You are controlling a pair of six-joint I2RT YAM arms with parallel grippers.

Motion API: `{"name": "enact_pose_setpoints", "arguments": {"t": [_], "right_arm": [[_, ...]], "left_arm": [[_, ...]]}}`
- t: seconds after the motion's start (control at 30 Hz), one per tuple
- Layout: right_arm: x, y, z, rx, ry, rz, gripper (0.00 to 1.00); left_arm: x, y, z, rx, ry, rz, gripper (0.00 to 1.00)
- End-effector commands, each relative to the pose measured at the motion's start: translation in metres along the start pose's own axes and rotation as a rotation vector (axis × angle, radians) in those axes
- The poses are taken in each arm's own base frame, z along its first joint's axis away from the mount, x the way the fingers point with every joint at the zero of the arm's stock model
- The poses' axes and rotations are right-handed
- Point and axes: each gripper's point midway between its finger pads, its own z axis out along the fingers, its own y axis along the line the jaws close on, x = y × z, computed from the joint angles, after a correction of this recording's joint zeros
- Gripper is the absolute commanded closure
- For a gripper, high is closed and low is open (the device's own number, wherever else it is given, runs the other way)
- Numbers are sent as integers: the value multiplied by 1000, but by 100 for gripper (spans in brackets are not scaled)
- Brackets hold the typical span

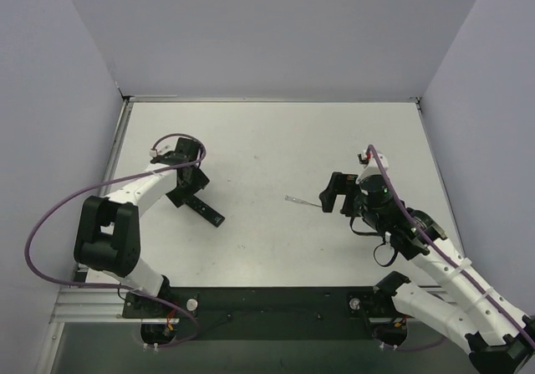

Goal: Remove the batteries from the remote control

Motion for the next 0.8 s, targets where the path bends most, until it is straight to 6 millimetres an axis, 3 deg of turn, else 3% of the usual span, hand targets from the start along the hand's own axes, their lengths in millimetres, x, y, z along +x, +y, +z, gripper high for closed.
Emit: {"name": "enact_pose_setpoints", "arguments": {"t": [0.0,0.23,0.4,0.53,0.67,0.77], "right_arm": [[1,-2,8,17,-10,-6,3],[8,-8,16,54,23,-31,4],[8,-9,21,73,33,-37,4],[10,-8,22,73,52,-42,4],[11,-10,21,76,48,-42,4],[11,-11,21,81,47,-39,4]], "left_arm": [[-4,-9,0,-29,-4,-66,19],[1,-15,3,-159,-28,-12,19],[6,-3,3,-233,-49,-26,19],[5,4,-2,-232,-67,-53,19],[18,14,7,-219,-30,-89,19],[25,7,16,-172,-1,-136,19]]}}
